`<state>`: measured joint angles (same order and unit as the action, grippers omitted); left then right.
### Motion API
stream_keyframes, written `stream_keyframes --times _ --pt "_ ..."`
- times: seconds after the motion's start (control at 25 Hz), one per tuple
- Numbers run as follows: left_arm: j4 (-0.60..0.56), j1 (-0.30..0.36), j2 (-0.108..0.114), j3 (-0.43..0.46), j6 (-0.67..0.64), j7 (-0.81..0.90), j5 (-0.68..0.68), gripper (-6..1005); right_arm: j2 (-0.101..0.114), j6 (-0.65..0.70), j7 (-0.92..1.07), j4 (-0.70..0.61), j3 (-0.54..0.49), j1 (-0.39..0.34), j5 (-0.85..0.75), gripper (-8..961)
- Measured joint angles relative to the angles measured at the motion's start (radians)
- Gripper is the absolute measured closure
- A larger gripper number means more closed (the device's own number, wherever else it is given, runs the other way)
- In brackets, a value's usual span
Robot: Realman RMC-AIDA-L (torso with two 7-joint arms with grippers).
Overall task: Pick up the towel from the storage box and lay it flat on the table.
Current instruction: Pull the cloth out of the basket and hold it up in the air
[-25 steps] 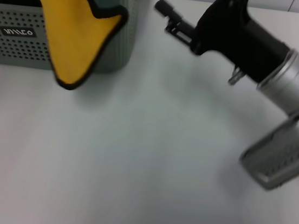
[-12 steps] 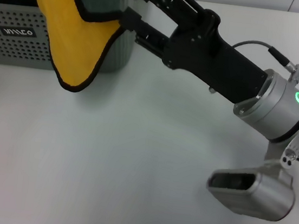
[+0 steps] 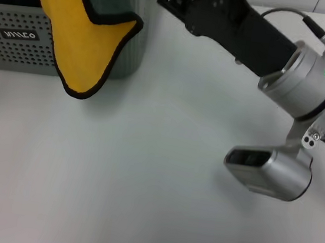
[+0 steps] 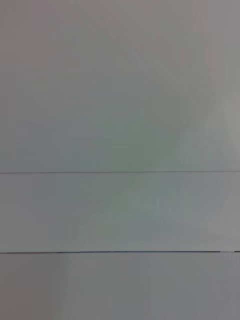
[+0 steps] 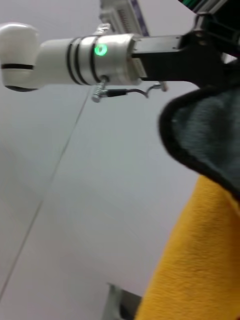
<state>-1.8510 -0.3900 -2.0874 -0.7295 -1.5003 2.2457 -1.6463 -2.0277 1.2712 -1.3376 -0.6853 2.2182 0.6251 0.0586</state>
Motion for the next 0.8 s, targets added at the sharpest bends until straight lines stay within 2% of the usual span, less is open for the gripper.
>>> stream_keyframes --times 0.8 --pt "-0.001 0.006 0.000 -0.014 0.000 0.003 -0.009 998 0.000 -0.001 -0.001 -0.005 -0.006 0.065 0.001 363"
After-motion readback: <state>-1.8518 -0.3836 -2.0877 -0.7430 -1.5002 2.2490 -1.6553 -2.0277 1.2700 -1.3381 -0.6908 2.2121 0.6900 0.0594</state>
